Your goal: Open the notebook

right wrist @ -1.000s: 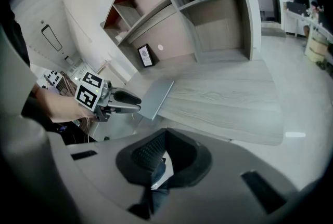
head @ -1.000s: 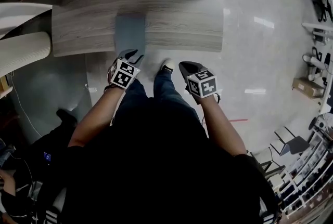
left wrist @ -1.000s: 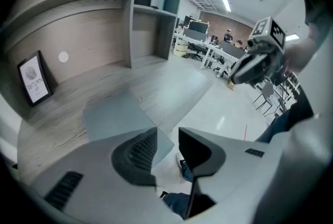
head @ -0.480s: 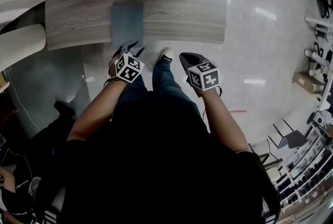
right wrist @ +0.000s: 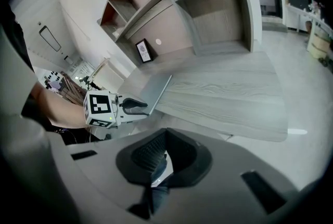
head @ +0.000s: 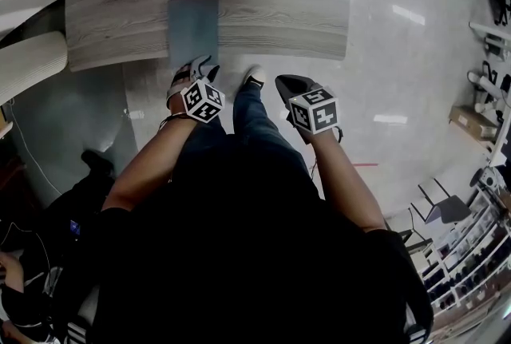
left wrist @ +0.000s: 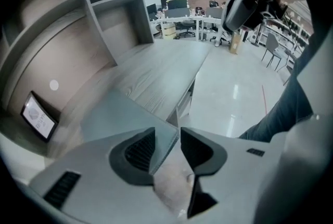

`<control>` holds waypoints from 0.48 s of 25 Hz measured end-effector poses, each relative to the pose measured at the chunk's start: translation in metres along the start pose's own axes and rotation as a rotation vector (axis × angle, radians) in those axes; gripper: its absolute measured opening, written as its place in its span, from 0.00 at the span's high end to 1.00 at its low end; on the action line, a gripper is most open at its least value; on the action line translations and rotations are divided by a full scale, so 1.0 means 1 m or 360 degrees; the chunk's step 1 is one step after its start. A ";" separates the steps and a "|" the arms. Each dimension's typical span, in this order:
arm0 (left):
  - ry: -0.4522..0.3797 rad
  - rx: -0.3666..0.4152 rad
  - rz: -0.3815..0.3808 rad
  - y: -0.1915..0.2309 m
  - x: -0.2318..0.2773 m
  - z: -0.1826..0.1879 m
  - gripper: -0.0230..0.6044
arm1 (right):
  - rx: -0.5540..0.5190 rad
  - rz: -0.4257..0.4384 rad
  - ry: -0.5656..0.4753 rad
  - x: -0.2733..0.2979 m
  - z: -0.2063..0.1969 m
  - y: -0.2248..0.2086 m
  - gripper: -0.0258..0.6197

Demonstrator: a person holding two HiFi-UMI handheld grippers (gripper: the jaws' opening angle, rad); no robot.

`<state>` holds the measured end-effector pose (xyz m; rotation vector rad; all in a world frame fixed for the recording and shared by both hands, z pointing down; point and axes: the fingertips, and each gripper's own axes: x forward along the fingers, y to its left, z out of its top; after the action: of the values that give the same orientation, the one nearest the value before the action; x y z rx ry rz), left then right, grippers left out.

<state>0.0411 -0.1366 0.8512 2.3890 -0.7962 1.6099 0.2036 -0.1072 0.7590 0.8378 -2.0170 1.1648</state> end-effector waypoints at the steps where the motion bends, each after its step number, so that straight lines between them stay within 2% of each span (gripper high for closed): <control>1: 0.0009 0.0036 0.0014 -0.001 0.002 -0.001 0.71 | 0.0001 0.0002 0.0002 0.000 -0.001 0.000 0.96; 6: 0.0052 0.0179 0.0087 -0.002 0.009 -0.001 0.71 | 0.0003 0.0009 0.0002 0.000 -0.002 0.002 0.96; 12: 0.0059 0.0189 0.0113 -0.001 0.006 0.004 0.75 | 0.0000 0.0019 0.0000 -0.002 -0.005 0.005 0.96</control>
<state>0.0469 -0.1391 0.8550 2.4283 -0.8092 1.7708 0.2014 -0.1002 0.7571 0.8271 -2.0246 1.1715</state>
